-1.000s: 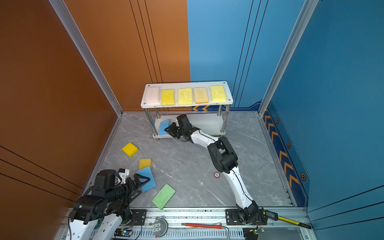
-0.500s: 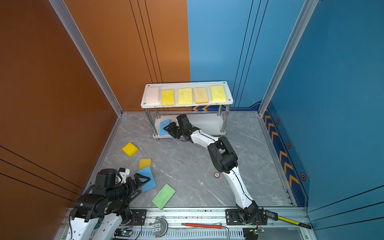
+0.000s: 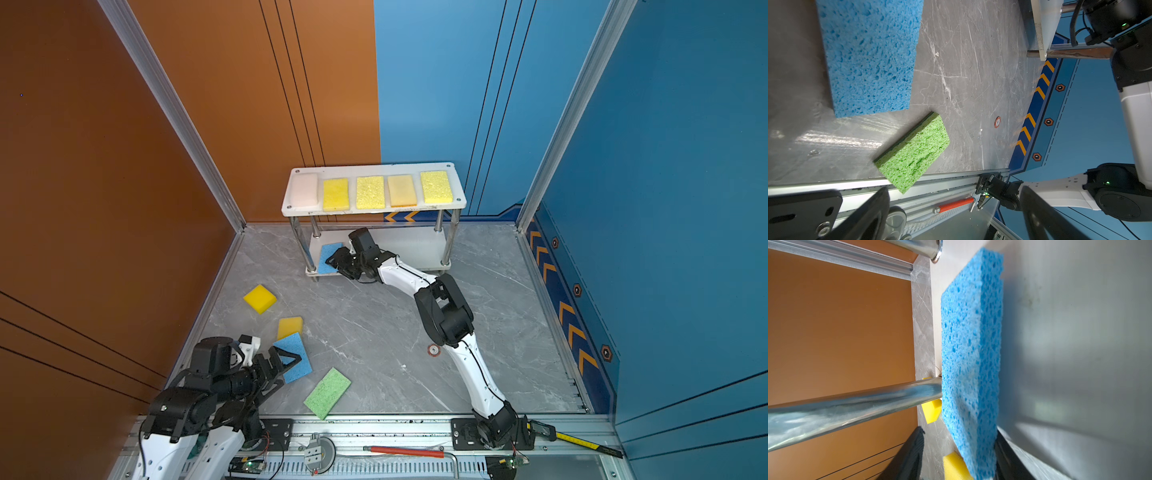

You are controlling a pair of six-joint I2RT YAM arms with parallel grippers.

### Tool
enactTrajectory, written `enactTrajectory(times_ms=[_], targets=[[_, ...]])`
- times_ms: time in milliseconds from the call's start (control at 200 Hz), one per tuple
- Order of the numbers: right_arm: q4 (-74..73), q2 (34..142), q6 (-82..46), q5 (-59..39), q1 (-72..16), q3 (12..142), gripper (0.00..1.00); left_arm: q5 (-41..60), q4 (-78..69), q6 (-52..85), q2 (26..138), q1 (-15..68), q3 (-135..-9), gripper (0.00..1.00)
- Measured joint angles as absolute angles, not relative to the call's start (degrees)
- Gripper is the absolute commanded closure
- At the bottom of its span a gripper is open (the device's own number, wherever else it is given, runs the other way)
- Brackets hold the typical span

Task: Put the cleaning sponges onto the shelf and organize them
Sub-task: 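Lay the blue sponge flat on the lower shelf and open the right gripper, then withdraw the right gripper from the shelf toward the green sponge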

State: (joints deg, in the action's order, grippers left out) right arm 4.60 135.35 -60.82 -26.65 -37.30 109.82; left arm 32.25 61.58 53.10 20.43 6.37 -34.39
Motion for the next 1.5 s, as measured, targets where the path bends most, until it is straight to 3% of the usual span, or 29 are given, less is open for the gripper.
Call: enactTrajectory(times_ms=[676, 1502], targets=[[25.28, 140.29, -44.49, -18.70, -38.89, 125.64, 0.38, 34.54, 61.58, 50.70, 21.78, 4.08, -34.61, 0.02], [33.76, 138.76, -28.23, -7.20, -42.89, 126.74, 0.37, 35.22, 61.78, 50.37, 22.02, 3.27, -36.23, 0.02]])
